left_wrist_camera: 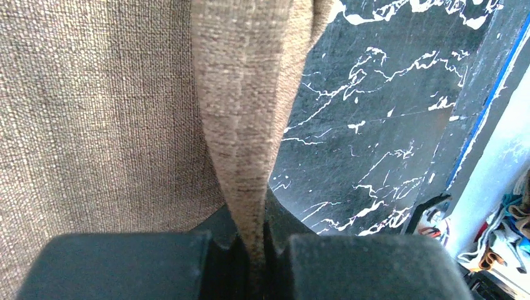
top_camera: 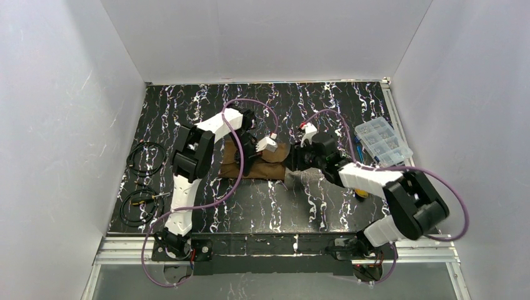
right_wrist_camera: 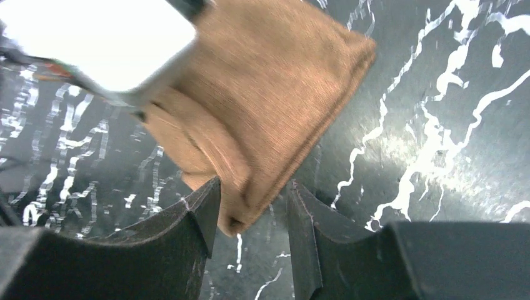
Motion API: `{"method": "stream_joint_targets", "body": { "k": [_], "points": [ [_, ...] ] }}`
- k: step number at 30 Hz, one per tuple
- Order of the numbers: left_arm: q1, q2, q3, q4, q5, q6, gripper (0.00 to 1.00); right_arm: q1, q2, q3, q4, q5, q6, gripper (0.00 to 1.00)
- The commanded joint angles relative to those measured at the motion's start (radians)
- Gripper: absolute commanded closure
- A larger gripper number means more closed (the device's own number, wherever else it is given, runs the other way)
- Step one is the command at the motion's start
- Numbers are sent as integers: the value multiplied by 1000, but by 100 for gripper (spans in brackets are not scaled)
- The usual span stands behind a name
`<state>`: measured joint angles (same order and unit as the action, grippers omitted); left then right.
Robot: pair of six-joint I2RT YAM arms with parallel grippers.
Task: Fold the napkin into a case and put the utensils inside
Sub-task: Fold the lower triangle-folded napkin at the center of the board.
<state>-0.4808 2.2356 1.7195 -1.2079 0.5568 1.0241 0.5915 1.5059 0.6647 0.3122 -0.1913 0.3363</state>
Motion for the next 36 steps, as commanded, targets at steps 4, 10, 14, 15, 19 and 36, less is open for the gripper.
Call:
{"method": "stream_joint_targets", "body": {
  "k": [4, 10, 14, 15, 19, 36],
  "points": [
    [-2, 57, 74, -96, 13, -13, 99, 1, -103, -47, 295, -201, 79, 54],
    [-2, 93, 120, -141, 14, -13, 99, 1, 48, -56, 483, -431, 193, 65],
    [-2, 121, 149, -163, 13, -19, 98, 0, 152, -30, 539, -516, 228, 69],
    [-2, 124, 155, -164, 14, -23, 97, 0, 176, -21, 543, -523, 228, 71],
    [1, 124, 159, -165, 23, -27, 96, -27, 249, -2, 546, -492, 238, 76],
    [89, -44, 166, -80, -65, -116, 2, -80, 423, 60, 335, -333, 272, 87]
  ]
}}
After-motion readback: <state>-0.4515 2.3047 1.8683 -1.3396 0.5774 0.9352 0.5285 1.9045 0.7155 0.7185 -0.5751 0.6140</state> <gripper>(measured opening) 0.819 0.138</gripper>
